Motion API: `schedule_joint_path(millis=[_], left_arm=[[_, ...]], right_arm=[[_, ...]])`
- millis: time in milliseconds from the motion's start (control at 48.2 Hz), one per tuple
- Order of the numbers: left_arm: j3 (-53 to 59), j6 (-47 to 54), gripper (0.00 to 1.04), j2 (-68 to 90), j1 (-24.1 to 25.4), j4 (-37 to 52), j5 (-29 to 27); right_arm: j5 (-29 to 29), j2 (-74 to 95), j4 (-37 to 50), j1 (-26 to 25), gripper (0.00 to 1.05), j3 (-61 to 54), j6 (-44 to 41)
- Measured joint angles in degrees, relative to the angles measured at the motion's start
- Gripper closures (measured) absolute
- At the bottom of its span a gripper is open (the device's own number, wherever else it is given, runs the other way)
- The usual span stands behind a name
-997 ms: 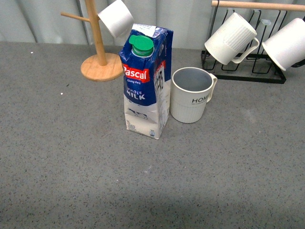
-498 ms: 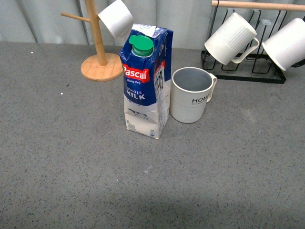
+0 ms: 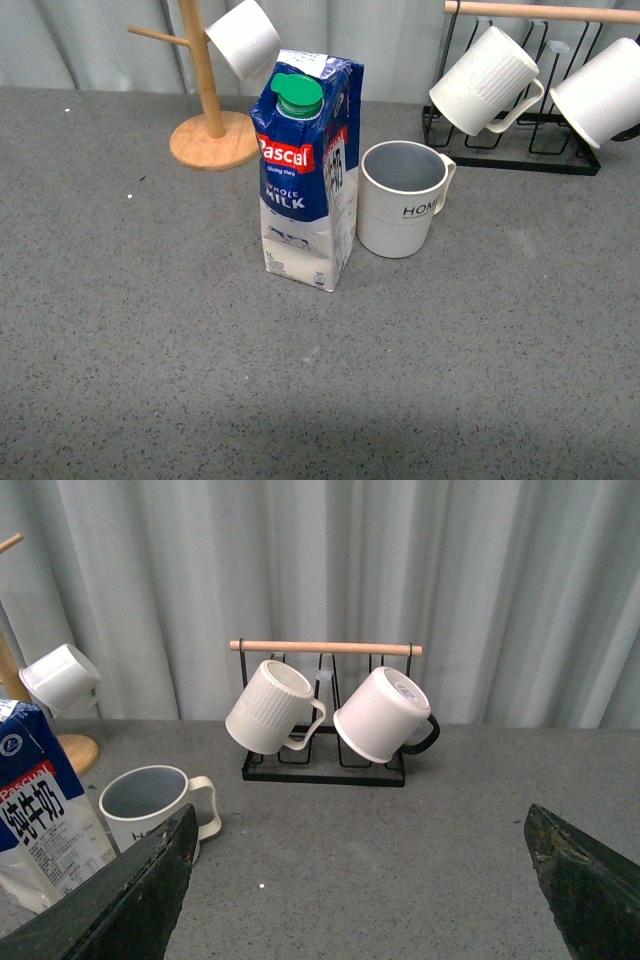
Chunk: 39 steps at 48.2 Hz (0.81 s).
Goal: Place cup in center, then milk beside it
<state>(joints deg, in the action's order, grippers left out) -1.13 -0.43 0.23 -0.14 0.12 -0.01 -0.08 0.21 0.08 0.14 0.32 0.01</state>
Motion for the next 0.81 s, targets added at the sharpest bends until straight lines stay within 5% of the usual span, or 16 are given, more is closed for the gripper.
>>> schedule_joint_path(millis=[208,810], left_arm=[[0.00,0.04,0.05,0.02,0.00,0.00,0.02],[0.00,0.09,0.06,0.00,0.00,0.00,0.00]], right_arm=[[0.00,0.00,0.00,0.00,0.09,0.00,0.00],[0.00,0.00,0.00,0.00,0.09,0.00,0.00]])
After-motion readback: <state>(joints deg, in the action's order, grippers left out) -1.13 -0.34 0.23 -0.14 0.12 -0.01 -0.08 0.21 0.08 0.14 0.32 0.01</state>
